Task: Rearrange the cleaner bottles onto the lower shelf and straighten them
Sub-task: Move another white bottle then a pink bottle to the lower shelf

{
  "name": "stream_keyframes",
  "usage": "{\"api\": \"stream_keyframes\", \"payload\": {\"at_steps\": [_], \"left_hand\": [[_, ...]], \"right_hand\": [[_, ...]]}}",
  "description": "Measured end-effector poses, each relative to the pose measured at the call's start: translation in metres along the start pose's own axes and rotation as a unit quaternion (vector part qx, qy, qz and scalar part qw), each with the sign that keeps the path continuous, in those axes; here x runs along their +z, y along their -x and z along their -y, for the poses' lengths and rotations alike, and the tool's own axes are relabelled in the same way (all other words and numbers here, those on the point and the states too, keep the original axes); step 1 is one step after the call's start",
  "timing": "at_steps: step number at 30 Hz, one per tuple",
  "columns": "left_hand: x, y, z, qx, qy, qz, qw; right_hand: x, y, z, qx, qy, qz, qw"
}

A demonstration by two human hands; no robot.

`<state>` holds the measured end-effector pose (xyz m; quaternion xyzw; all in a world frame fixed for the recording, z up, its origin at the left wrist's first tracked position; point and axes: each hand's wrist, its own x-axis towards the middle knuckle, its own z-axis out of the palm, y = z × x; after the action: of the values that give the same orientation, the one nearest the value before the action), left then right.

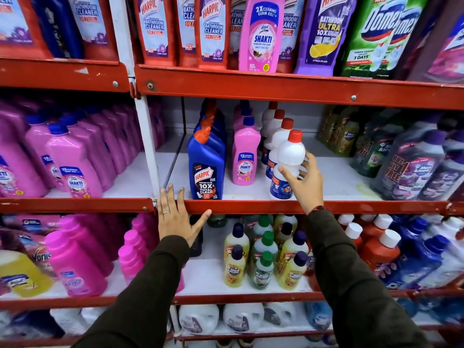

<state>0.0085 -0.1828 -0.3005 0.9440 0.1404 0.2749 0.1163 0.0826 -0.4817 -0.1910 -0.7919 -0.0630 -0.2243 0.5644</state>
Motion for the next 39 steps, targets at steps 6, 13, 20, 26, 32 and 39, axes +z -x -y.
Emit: {"api": "stream_keyframes", "payload": {"at_steps": [6,13,20,26,32,39], "left_hand": [[-0.013,0.001,0.002,0.007,0.026,0.017,0.999],[-0.049,-0.003,-0.015,0.061,0.05,-0.082,0.993],[-0.1,-0.048,-0.046,0.131,0.058,-0.145,0.979],[-0.154,-0.097,-0.069,0.177,0.065,-0.228,0.955],[-0.19,-0.143,-0.074,0.192,0.048,-0.264,0.944],[-0.187,-0.159,-0.07,0.179,0.023,-0.248,0.952]], "right_hand": [[0.005,0.012,0.007,-0.017,0.063,-0.029,0.997],[0.027,0.033,0.033,-0.152,0.205,-0.103,0.961],[0.057,0.031,0.091,-0.25,0.219,-0.102,0.937],[0.06,0.002,0.158,-0.293,0.188,-0.136,0.927],[0.047,-0.042,0.221,-0.263,0.159,-0.193,0.932],[0.056,-0.065,0.261,-0.186,0.187,-0.17,0.95]]}}
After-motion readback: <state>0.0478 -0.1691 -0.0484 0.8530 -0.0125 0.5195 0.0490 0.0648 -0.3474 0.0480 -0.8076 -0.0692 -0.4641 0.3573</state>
